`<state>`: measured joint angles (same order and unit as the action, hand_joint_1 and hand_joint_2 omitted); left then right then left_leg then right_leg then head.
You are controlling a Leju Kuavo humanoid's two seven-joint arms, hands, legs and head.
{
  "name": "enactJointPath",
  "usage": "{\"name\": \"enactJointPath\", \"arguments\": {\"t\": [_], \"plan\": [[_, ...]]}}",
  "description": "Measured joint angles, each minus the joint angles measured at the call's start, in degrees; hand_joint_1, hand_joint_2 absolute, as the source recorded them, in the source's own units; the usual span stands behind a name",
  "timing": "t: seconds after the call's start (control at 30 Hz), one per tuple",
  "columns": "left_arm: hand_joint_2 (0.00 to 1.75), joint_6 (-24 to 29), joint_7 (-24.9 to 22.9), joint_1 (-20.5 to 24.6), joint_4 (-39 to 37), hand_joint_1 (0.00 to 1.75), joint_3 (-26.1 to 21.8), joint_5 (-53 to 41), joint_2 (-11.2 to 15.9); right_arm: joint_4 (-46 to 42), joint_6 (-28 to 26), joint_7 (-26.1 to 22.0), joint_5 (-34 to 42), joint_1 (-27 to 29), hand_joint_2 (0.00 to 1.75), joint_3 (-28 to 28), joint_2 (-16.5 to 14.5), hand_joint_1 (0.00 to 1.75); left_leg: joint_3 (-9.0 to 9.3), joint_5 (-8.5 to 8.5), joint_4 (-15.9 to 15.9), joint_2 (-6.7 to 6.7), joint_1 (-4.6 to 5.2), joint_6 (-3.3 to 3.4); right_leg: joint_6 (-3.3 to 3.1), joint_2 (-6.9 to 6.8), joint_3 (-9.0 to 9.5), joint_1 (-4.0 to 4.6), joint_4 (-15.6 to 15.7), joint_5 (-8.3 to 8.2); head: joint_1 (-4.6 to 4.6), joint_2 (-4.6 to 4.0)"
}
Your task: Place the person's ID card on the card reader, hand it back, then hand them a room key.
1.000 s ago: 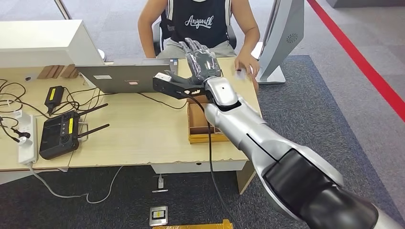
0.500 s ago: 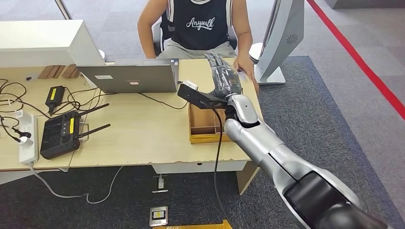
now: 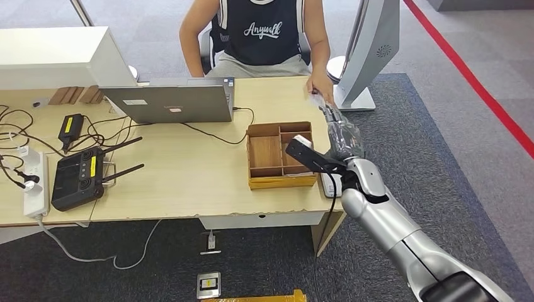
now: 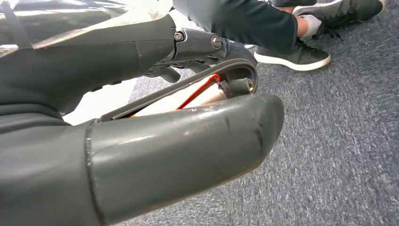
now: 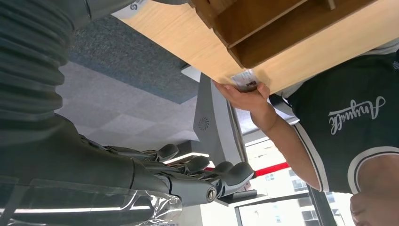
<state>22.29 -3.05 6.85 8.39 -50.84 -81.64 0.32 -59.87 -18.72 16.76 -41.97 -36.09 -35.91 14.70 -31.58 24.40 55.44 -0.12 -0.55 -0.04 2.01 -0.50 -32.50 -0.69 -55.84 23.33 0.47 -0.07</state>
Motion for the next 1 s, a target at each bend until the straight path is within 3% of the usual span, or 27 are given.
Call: {"name": "enactJointPath", "arguments": {"t": [1.0], "plan": [[0.00, -0.16, 0.02, 0.18, 0.00, 0.00, 0.00, -0.66, 0.29, -6.27, 2.46, 0.74, 1.26, 5.09, 1.75, 1.66, 3.60, 0.00, -0.02, 0.00, 0.00, -0.01, 0.01, 0.00, 0.01, 0.00, 0.00, -0.01, 0.00, 0.00, 0.00, 0.00]]}}
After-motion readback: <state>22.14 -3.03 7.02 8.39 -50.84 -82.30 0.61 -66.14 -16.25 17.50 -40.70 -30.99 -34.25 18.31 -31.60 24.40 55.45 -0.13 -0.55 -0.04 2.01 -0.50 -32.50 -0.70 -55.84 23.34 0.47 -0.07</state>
